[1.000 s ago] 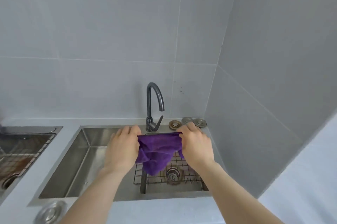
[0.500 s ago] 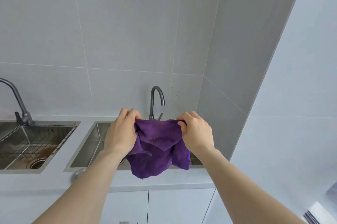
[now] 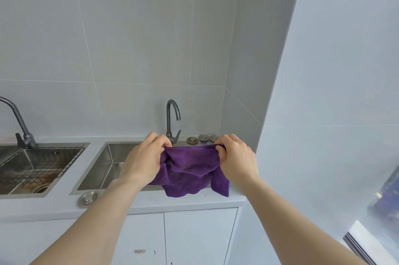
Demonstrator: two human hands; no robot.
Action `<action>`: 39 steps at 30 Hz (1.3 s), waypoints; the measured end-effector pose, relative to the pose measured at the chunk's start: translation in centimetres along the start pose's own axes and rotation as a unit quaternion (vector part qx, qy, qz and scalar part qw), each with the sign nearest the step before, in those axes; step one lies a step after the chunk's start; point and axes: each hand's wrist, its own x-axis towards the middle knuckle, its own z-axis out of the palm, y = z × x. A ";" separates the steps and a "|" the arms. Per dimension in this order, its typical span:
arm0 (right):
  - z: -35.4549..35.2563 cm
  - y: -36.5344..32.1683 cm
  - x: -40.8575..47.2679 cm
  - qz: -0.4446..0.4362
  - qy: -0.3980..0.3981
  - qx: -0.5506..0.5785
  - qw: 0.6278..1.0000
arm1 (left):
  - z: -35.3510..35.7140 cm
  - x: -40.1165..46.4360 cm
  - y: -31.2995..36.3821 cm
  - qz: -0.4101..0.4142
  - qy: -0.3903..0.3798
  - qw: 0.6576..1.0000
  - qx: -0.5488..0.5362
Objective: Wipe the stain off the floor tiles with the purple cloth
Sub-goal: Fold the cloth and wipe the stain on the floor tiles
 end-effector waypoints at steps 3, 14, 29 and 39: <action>-1.2 2.1 -1.8 0.001 -0.010 -0.002 1.000 | 0.9 -1.6 2.3 -0.003 -0.012 1.000 -0.006; 0.8 9.2 -11.2 0.058 -0.081 0.063 0.993 | 7.4 -11.1 6.9 -0.061 -0.068 0.996 0.000; 15.6 13.3 -31.3 0.189 -0.228 0.063 0.953 | 22.9 -28.0 -2.6 -0.133 -0.259 0.955 -0.051; 31.2 15.2 -47.0 0.256 -0.293 0.077 0.918 | 36.0 -43.2 -13.4 -0.185 -0.343 0.916 -0.094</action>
